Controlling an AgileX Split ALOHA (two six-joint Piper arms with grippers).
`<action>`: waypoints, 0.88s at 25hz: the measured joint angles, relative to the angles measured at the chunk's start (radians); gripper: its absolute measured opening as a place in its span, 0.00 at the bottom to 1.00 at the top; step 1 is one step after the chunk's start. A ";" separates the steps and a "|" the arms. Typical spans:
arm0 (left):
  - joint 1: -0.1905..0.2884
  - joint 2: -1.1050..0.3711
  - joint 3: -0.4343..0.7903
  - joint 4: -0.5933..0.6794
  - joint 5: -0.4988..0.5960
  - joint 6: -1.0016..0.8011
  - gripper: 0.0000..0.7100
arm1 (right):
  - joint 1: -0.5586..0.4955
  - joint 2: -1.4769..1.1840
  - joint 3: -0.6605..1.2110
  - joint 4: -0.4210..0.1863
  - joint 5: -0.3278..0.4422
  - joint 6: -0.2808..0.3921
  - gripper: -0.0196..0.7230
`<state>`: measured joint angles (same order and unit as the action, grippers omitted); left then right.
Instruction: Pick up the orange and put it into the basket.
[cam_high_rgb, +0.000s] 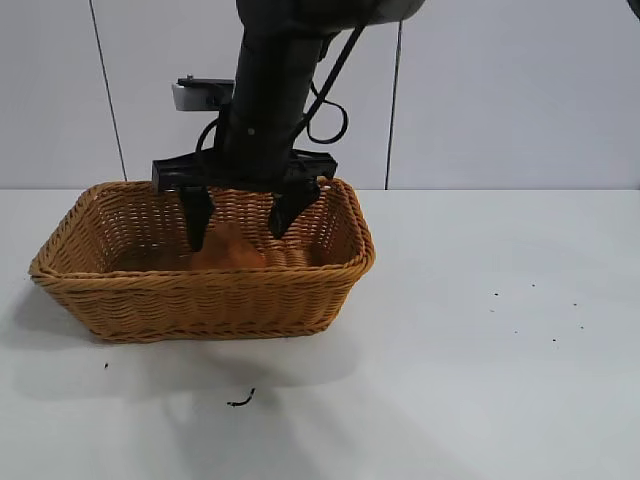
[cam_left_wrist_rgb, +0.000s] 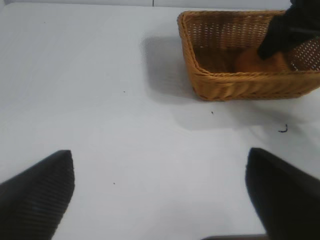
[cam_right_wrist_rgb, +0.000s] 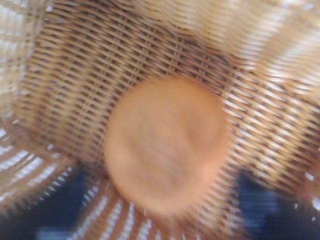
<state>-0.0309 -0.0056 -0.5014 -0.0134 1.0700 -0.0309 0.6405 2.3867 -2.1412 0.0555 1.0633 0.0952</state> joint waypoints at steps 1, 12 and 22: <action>0.000 0.000 0.000 0.000 0.000 0.000 0.94 | 0.000 -0.006 -0.029 -0.004 0.037 0.000 0.92; 0.000 0.000 0.000 0.000 0.000 0.000 0.94 | -0.133 -0.035 -0.217 -0.056 0.149 0.026 0.93; 0.000 0.000 0.000 0.000 0.000 0.000 0.94 | -0.356 -0.035 -0.217 -0.163 0.155 0.026 0.93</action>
<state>-0.0309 -0.0056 -0.5014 -0.0134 1.0700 -0.0309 0.2848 2.3512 -2.3584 -0.1076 1.2184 0.1210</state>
